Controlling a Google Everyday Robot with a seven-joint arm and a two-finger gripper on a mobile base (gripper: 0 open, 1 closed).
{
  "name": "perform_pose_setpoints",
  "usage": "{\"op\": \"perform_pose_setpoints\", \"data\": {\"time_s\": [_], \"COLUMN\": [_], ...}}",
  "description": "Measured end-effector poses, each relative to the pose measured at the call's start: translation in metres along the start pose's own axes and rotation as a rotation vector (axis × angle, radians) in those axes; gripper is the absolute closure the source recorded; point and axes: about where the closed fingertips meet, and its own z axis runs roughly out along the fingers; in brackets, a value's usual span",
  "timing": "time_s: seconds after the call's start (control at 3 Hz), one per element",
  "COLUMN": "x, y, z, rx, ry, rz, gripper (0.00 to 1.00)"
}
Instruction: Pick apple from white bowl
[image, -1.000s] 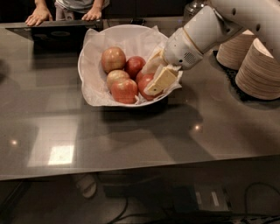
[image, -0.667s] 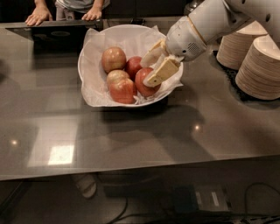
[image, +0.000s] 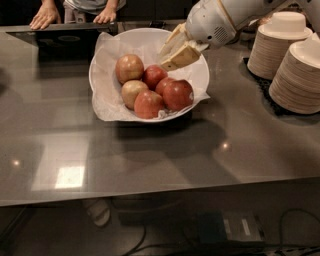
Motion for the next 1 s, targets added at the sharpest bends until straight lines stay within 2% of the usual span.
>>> {"op": "perform_pose_setpoints", "data": {"time_s": [0.67, 1.0], "x": [0.0, 0.003], "y": [0.0, 0.011], "z": [0.0, 0.001], "rx": [0.0, 0.01], "ry": [0.0, -0.012], "rz": [0.0, 0.027], "gripper": [0.57, 0.62]}}
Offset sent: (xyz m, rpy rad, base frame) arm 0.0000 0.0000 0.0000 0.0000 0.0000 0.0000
